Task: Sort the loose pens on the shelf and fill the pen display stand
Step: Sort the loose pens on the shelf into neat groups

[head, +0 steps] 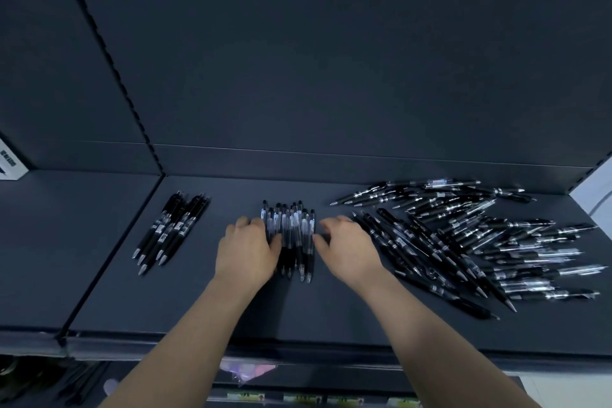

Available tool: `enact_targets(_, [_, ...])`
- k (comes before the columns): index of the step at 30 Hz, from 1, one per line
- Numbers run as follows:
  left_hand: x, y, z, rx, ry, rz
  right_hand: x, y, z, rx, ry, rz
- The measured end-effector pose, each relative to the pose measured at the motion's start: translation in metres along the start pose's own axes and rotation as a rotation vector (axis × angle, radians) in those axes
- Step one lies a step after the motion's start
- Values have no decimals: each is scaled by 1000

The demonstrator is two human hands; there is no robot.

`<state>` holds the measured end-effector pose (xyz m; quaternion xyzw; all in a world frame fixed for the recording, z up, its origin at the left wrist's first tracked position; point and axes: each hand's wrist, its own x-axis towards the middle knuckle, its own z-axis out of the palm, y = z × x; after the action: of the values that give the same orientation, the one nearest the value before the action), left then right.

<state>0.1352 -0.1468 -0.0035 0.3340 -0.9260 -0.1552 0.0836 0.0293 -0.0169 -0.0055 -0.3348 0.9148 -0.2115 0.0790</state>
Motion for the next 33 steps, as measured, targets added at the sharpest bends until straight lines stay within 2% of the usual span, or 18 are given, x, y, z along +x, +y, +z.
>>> enact_targets(3, [-2, 13, -8, 36, 74, 105, -9, 8, -15, -42, 62, -27])
enact_targets(7, [-8, 47, -12, -47, 148, 265, -30, 32, -36, -31, 188, -27])
enact_targets(13, [-27, 110, -3, -114, 144, 467, -70, 86, -75, -32, 290, 59])
enact_targets(24, [-53, 241, 55, -150, -90, 633, -123, 229, -143, -107, 221, 266])
enact_targets(28, [-60, 286, 82, -99, -184, 651, -130, 286, -161, -124, 167, 268])
enact_targets(33, [-65, 317, 111, -33, -216, 637, -124, 340, -164, -183, 106, 195])
